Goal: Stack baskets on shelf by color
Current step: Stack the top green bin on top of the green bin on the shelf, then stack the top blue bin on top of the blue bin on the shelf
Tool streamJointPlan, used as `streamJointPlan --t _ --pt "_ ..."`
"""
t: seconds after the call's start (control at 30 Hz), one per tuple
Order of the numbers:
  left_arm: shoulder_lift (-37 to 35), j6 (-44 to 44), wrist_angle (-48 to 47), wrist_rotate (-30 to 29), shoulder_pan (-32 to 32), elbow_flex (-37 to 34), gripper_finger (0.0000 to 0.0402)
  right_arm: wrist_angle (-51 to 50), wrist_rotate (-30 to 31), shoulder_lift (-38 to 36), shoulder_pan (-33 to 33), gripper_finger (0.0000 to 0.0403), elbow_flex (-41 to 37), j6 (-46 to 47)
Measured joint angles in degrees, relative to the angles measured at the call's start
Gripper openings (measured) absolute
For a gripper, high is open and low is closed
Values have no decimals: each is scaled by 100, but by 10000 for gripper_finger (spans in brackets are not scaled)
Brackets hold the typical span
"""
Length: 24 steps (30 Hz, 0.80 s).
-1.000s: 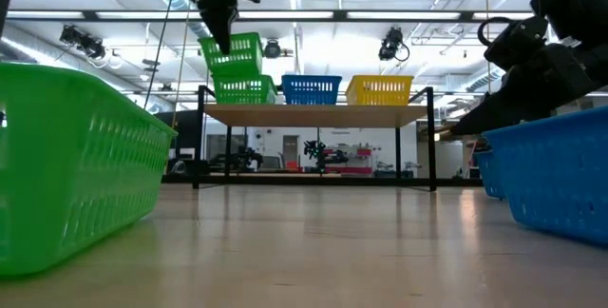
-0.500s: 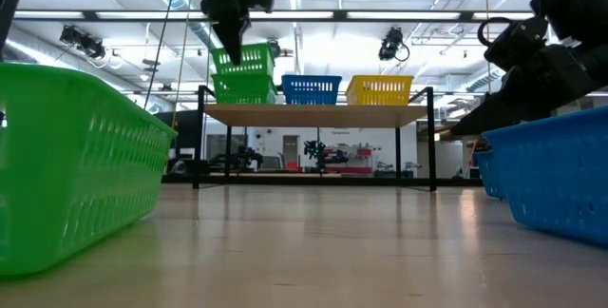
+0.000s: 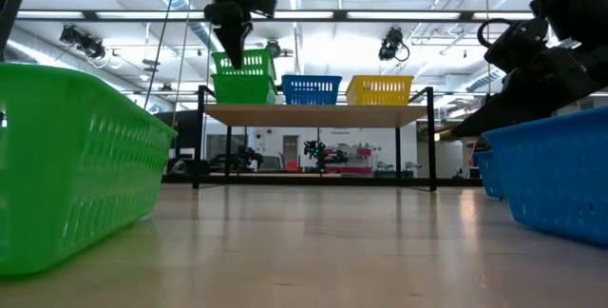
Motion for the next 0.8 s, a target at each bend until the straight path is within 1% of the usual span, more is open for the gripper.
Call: streamJointPlan --t 0.13,0.33,0.5,0.7,0.8 --pt "0 -105 22 -33 -26 0 77 0 0 0 2 254 0 0" --pt "0 -98 48 -306 -71 0 106 0 0 0 1 254 0 0" --pt "0 -96 50 -427 -106 91 114 0 0 0 2 254 0 0" --pt "-4 -121 57 -412 -255 609 112 0 -2 0 1 254 0 0" --pt "-11 -262 7 -312 -345 822 111 0 -2 2 1 254 0 0"
